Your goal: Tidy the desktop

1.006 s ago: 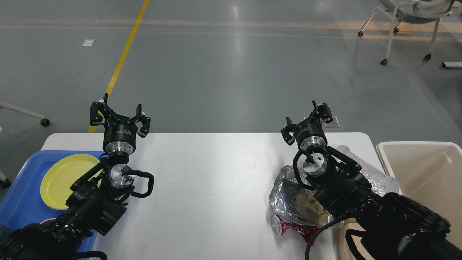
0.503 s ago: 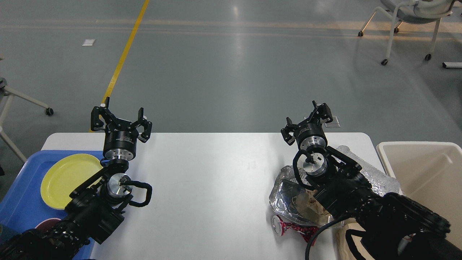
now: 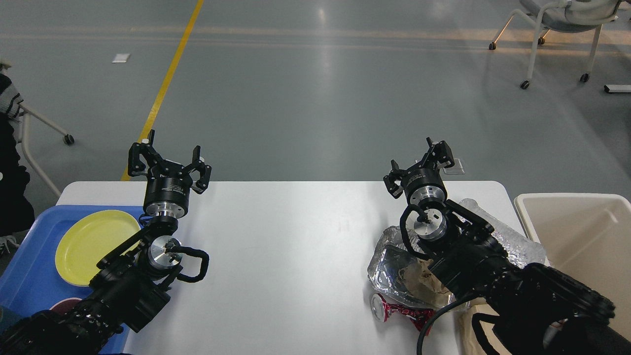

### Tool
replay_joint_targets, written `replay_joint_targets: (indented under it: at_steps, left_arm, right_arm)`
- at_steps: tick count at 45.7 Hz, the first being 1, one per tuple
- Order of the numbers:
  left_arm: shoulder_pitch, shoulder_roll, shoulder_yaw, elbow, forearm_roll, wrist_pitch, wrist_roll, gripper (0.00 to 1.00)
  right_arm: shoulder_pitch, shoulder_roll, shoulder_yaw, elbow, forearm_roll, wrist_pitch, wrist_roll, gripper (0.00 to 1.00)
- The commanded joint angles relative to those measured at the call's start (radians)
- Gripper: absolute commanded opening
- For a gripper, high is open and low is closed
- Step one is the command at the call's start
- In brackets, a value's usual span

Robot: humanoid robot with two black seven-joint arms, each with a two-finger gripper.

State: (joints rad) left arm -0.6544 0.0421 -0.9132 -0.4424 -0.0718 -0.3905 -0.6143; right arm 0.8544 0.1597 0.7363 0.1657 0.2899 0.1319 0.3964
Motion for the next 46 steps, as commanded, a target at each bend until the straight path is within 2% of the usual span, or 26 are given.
replay_joint_targets:
  at_steps: [1,16,26,46]
  left_arm:
    - [-0.002,0.001,-0.001,-0.001,0.000,-0.001,-0.012,1.00]
    - [-0.007,0.007,-0.015,0.016,-0.008,-0.001,-0.013,1.00]
    - [-0.025,0.007,-0.015,0.017,-0.011,0.018,0.002,1.00]
    - [-0.053,0.007,-0.006,0.063,-0.002,0.038,-0.004,1.00]
  right_arm:
    - [0.000,0.000,0.000,0.000,0.000,0.000,-0.001,1.00]
    - [0.000,0.001,0.000,0.000,0.000,0.000,-0.001,1.00]
    - [0.000,0.001,0.000,0.000,0.000,0.000,-0.001,1.00]
    - [0.000,0.000,0.000,0.000,0.000,0.000,-0.001,1.00]
